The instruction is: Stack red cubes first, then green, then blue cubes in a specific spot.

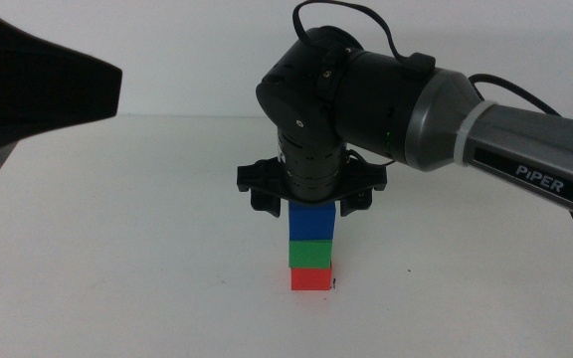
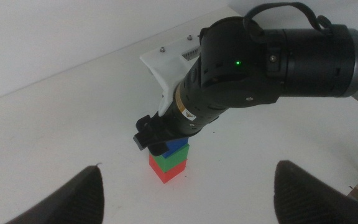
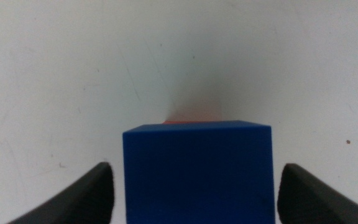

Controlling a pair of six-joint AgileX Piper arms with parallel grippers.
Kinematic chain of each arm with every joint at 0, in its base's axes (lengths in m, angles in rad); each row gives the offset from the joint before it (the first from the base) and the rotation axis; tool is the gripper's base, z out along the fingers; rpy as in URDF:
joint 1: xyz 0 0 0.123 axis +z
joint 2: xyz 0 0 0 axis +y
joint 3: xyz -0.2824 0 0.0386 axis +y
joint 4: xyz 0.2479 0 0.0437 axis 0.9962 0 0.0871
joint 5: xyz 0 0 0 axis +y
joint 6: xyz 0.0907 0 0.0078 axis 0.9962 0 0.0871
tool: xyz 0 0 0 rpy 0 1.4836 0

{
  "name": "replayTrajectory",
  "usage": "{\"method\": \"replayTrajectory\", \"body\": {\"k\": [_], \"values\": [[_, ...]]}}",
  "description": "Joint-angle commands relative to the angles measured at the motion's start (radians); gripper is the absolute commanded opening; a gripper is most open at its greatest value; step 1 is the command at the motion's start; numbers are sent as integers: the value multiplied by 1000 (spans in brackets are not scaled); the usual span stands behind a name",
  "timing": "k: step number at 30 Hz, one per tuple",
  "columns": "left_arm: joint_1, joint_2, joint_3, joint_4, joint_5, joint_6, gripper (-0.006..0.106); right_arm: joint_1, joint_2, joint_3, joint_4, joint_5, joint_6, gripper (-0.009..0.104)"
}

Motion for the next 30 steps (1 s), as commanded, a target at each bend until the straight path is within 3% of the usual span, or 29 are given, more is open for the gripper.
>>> {"method": "replayTrajectory", "body": {"k": [1, 2, 8, 11, 14, 16, 19, 22, 24, 30], "values": [[1, -4, 4, -1, -12, 2, 94, 2, -3, -5, -7, 9, -13, 86], [1, -4, 4, -1, -12, 2, 94, 2, -11, -5, -7, 9, -28, 92], [1, -4, 4, -1, -12, 2, 94, -41, -281, 93, -7, 9, -177, 93], [1, -4, 4, -1, -14, 2, 94, -125, -499, 298, -16, -38, -246, 93], [1, -4, 4, -1, -14, 2, 94, -250, -744, 579, -13, -219, -351, 93], [1, -4, 4, -3, -16, 2, 94, -358, -904, 758, 56, -413, -459, 93], [1, -4, 4, -1, -23, 2, 94, -523, -1083, 955, 251, -630, -686, 93], [1, -4, 4, -1, -26, 2, 94, -623, -1170, 1059, 394, -707, -899, 93], [1, -4, 4, -1, -26, 2, 94, -645, -1187, 1081, 428, -709, -947, 93], [1, -4, 4, -1, -28, 2, 94, -644, -1187, 1082, 436, -688, -932, 93]]}}
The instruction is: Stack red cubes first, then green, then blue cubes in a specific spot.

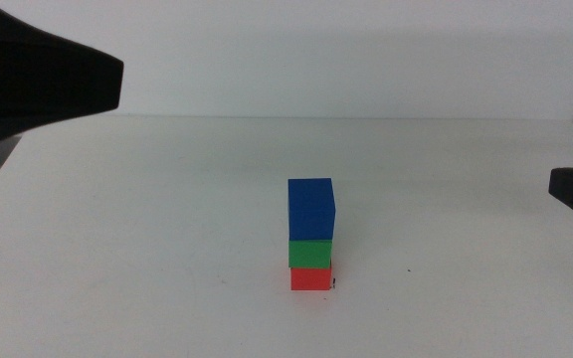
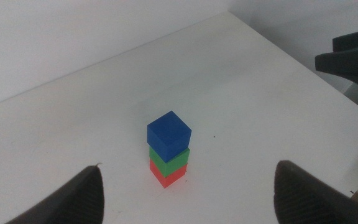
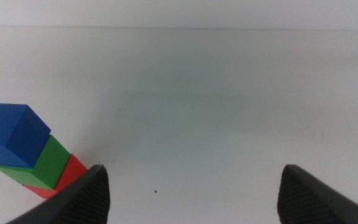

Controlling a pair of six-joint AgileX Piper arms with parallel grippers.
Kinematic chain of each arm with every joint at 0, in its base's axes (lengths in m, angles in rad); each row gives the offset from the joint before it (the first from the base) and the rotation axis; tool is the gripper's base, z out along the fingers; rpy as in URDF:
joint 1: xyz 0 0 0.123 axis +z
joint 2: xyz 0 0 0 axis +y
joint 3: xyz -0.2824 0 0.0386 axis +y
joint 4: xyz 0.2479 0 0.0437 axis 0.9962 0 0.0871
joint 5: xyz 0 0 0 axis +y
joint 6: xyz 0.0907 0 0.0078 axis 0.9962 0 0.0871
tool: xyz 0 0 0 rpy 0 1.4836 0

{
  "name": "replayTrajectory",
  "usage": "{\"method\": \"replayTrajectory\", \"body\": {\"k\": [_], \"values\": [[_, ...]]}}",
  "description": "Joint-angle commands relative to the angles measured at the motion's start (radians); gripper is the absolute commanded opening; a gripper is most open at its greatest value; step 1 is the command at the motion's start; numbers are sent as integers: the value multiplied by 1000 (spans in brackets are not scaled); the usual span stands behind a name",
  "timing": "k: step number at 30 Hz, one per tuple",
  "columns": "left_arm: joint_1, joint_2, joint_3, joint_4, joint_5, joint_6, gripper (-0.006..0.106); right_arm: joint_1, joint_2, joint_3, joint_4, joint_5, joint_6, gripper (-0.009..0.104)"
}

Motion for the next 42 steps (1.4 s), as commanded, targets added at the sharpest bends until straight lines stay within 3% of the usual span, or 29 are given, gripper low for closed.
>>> {"method": "replayTrajectory", "body": {"k": [1, 7, 10, 12, 15, 18, 22, 27, 32, 34, 42], "values": [[1, -4, 4, -1, -14, 2, 94, -9, -2, 4, 5, -17, -15, 93], [1, -4, 9, -18, -12, 2, 94, -9, -3, 4, 5, -15, -15, 93], [1, -20, 55, 34, -70, 2, 94, -9, -3, 4, 19, -17, -15, 93], [1, -62, 154, 109, -234, 2, 94, -9, -33, 20, 51, -22, -15, 93], [29, -132, 359, 197, -527, 2, 94, -9, -115, 92, 33, -60, -15, 93], [105, -222, 602, 247, -741, 2, 94, -9, -191, 229, 23, -217, -15, 93], [235, -382, 852, 247, -762, 2, 94, -9, -355, 414, 5, -285, -15, 93], [347, -615, 1112, 243, -767, 2, 94, -42, -577, 626, -122, -298, -15, 93], [427, -869, 1296, 243, -767, 2, 94, -132, -783, 723, -90, -298, -15, 93], [436, -875, 1339, 241, -780, 2, 94, -152, -827, 723, -93, -234, -15, 93], [439, -875, 1367, 241, -888, 2, 94, -161, -827, 723, -93, -314, -15, 93]]}}
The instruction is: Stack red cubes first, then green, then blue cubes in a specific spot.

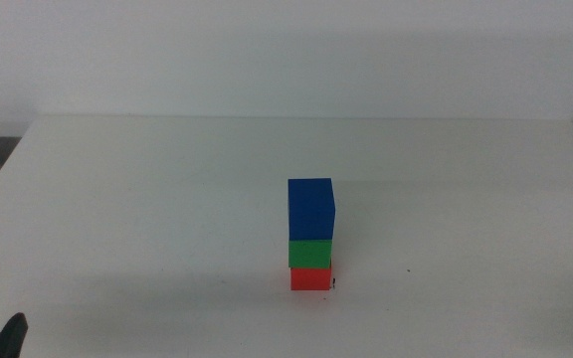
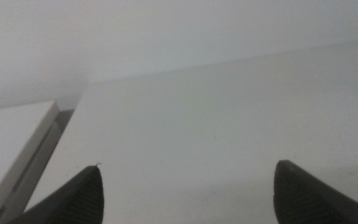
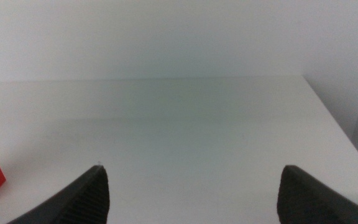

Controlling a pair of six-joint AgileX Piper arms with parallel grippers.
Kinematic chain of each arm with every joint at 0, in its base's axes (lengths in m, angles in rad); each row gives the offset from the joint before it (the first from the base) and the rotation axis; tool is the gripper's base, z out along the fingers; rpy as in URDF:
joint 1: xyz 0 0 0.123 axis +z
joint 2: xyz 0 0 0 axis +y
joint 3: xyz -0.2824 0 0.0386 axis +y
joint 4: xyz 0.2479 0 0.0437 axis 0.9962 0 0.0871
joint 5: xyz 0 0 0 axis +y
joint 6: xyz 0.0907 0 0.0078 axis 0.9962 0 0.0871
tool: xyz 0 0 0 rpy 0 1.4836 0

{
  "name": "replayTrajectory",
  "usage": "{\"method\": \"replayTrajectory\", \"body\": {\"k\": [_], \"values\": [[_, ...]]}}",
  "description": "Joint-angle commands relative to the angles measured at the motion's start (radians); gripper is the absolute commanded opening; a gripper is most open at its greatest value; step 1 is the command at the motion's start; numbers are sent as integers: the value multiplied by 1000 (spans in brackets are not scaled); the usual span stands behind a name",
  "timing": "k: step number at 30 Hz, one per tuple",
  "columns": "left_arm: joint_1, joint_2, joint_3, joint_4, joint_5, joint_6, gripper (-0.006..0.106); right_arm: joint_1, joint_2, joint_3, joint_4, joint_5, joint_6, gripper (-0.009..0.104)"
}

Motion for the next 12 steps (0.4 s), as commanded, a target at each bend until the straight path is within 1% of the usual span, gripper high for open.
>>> {"method": "replayTrajectory", "body": {"k": [1, 12], "values": [[0, -5, 2, -6, -34, 0, 94, -7, -5, 3, -5, -27, -9, 93], [0, -5, 2, -3, -61, 0, 94, -7, -5, 3, -5, -36, -9, 93]]}}
